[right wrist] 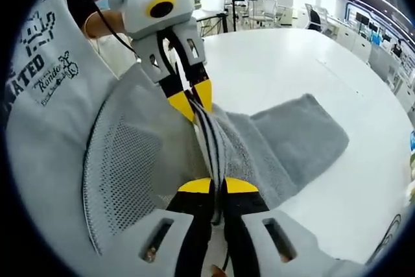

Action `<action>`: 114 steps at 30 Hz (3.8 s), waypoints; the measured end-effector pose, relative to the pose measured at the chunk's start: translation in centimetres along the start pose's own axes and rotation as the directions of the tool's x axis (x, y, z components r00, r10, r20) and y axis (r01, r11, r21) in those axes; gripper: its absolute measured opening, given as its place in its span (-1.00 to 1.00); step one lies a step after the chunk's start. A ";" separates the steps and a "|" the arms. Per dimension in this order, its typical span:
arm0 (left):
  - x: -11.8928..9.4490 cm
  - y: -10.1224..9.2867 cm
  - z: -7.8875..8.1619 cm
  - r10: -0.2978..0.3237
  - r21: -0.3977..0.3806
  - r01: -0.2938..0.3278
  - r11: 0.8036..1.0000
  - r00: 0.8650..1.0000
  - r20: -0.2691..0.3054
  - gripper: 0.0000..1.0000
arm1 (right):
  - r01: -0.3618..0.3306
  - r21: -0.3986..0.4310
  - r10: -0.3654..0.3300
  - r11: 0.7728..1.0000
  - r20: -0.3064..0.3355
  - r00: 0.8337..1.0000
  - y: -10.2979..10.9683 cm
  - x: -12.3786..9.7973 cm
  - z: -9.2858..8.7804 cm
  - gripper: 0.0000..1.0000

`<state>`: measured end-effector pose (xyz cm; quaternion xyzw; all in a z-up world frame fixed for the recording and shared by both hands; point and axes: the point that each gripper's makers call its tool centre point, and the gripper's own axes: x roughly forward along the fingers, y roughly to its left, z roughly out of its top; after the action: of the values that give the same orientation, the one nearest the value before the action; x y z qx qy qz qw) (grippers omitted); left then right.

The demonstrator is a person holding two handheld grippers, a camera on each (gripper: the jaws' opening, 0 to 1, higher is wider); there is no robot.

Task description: Fold the towel on the table until its edges align and the towel forms a compact rectangular stack.

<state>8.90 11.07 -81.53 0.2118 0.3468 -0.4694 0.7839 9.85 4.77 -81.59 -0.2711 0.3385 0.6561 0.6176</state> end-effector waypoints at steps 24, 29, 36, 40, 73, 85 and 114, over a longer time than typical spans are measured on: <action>-2.9 -0.2 2.1 0.004 0.027 -0.005 1.000 0.999 0.041 -0.87 | -0.001 -0.031 0.002 1.000 0.027 1.000 0.7 -2.2 2.1 -0.95; -3.5 0.3 2.8 0.014 0.036 -0.016 0.999 0.999 0.051 -0.87 | 0.004 -0.040 -0.003 0.999 0.035 0.999 0.5 -2.7 2.7 -0.95; -4.0 1.2 3.4 0.026 0.038 -0.028 0.999 0.997 0.066 -0.87 | 0.012 -0.053 -0.010 0.999 0.044 0.999 0.0 -3.3 3.4 -0.95; -4.0 1.8 3.6 0.031 0.030 -0.034 0.999 0.997 0.075 -0.87 | 0.017 -0.052 -0.015 0.998 0.050 0.999 -0.3 -3.5 3.8 -0.95; -2.8 9.7 4.9 0.086 -0.038 -0.083 0.996 0.991 0.099 -0.86 | 0.057 0.054 -0.063 0.997 0.124 0.990 -8.1 -3.7 6.7 -0.94; -2.4 12.9 5.4 0.124 -0.081 -0.115 0.990 0.986 0.114 -0.86 | 0.055 0.110 -0.071 0.992 0.143 0.987 -11.3 -3.4 7.6 -0.94; 1.2 19.7 3.8 0.308 -0.229 -0.272 0.935 0.941 0.140 -0.84 | 0.130 0.258 -0.181 0.957 0.187 0.965 -19.1 0.5 6.8 -0.95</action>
<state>28.01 17.13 -79.75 0.1366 0.2888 -0.3264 0.8896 29.21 10.57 -79.81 -0.1488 0.3273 0.5834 0.7282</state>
